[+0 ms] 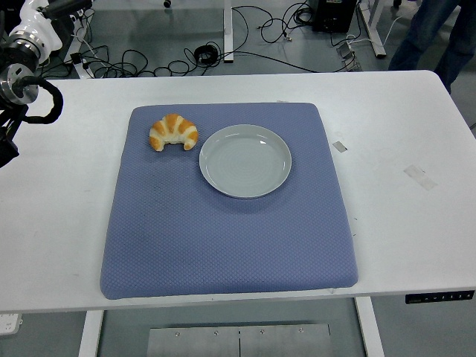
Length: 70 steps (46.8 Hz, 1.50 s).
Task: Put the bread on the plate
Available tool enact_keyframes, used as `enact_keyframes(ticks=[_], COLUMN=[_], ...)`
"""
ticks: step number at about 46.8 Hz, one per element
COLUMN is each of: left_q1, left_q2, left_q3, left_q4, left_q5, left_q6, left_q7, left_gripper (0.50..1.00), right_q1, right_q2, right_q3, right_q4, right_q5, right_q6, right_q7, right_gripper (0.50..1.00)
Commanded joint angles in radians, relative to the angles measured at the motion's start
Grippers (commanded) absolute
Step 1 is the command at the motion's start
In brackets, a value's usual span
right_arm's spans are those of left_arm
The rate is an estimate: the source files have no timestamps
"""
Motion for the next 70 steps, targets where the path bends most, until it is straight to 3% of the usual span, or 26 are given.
enact_keyframes(ticks=[1, 7, 11, 16, 27, 32, 37, 44, 49, 61, 70], left_q1=[-0.004, -0.006, -0.012, -0.018, -0.041, -0.043, -0.05, -0.058, -0.07, -0.092, -0.075], left_q2=[0.034, 0.08, 0.157, 0.206, 0.286, 0.307, 0.333, 0.329, 0.323, 0.272, 0.174], left_q3=[0.052, 0.098, 0.179, 0.243, 0.322, 0.36, 0.397, 0.443, 0.452, 0.546, 0.546], left_q4=[-0.019, -0.111, -0.212, -0.321, -0.442, -0.521, -0.603, -0.646, -0.659, -0.596, -0.489], left_q5=[0.054, 0.074, 0.128, 0.171, 0.361, 0.457, 0.565, 0.652, 0.655, 0.734, 0.735], left_q6=[0.002, -0.001, 0.006, 0.054, 0.088, 0.088, 0.081, 0.066, 0.005, 0.026, 0.032], left_q7=[0.002, 0.009, 0.014, 0.021, 0.144, 0.228, 0.276, 0.279, 0.275, 0.272, 0.268], left_gripper=[0.977, 0.977, 0.977, 0.977, 0.977, 0.977, 0.977, 0.978, 0.978, 0.977, 0.977], right_q1=[0.0, 0.0, -0.001, 0.0, 0.0, 0.0, -0.001, 0.0, 0.0, 0.0, 0.0], right_q2=[0.0, 0.0, 0.0, 0.0, 0.0, 0.0, 0.0, 0.0, 0.0, 0.0, 0.0], right_q3=[0.001, 0.001, 0.001, -0.001, 0.001, -0.001, 0.001, -0.001, 0.001, -0.001, 0.001], right_q4=[-0.001, 0.001, -0.001, -0.001, 0.001, 0.001, -0.001, -0.001, -0.001, -0.001, -0.001], right_q5=[0.0, 0.0, 0.0, 0.0, 0.0, 0.0, 0.0, 0.0, 0.0, 0.0, 0.0], right_q6=[0.0, 0.0, 0.0, 0.0, 0.0, 0.0, 0.0, 0.0, 0.0, 0.0, 0.0], right_q7=[0.0, 0.0, 0.0, 0.0, 0.0, 0.0, 0.0, 0.0, 0.0, 0.0, 0.0], right_gripper=[1.0, 1.0, 1.0, 1.0, 1.0, 1.0, 1.0, 1.0, 1.0, 1.0, 1.0])
